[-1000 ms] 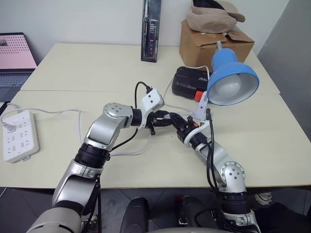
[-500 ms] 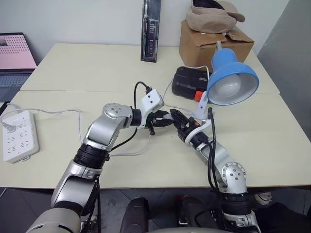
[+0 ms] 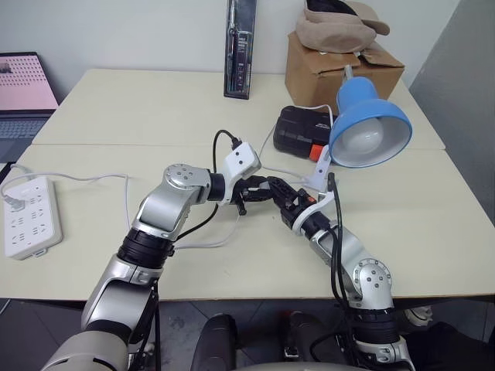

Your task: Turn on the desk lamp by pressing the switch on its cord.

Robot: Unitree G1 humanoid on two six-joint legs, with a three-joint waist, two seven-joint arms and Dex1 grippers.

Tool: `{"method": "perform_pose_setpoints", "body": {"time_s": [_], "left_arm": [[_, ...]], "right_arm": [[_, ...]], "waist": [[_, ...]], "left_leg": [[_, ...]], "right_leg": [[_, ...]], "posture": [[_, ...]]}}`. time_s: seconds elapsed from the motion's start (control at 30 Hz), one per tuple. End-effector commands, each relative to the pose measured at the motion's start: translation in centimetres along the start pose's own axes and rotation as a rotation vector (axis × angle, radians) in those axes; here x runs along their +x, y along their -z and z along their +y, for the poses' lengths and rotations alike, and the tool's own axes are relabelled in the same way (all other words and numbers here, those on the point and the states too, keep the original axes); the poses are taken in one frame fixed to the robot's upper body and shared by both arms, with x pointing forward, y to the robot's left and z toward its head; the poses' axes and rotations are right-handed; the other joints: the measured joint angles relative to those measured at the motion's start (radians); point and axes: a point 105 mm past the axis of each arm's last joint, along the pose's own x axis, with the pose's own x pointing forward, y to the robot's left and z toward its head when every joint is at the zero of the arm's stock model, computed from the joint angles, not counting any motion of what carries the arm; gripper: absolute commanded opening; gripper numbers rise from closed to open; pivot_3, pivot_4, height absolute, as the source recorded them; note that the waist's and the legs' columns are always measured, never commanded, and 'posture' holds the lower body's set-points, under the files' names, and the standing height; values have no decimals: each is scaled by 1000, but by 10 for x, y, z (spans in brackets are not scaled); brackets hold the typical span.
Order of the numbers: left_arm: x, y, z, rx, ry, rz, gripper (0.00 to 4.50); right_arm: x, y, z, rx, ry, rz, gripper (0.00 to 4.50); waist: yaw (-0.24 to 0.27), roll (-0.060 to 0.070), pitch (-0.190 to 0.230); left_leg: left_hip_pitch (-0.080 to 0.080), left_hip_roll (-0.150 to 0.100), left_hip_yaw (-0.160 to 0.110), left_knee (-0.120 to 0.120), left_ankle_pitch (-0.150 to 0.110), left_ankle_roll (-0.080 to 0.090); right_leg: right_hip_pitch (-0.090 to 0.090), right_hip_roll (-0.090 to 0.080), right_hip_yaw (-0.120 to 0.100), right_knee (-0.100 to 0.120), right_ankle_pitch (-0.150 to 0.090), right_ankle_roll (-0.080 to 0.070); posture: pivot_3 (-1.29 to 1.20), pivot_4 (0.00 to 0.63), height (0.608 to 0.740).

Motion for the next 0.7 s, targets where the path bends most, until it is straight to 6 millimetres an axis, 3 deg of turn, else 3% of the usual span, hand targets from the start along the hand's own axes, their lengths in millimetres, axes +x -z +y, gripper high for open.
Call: {"method": "perform_pose_setpoints", "body": {"time_s": [0.03,0.63,0.7], "left_arm": [[-2,-8,0,45,-11,-18,1122],[-2,-7,-1,51,-5,-16,1122],[-1,-7,0,52,-5,-16,1122]], "right_arm": [[1,9,19,67,-79,2,2431],[-2,7,14,83,-57,-15,2431],[-1,8,14,81,-53,-10,2056]], "waist": [[0,0,0],[0,0,0],[0,0,0]], "left_leg": [[0,0,0,0,0,0],[0,0,0,0,0,0],[0,0,0,0,0,0]], "right_leg": [[0,0,0,0,0,0],[0,0,0,0,0,0],[0,0,0,0,0,0]], "posture": [[0,150,740],[0,150,740],[0,150,740]]}}
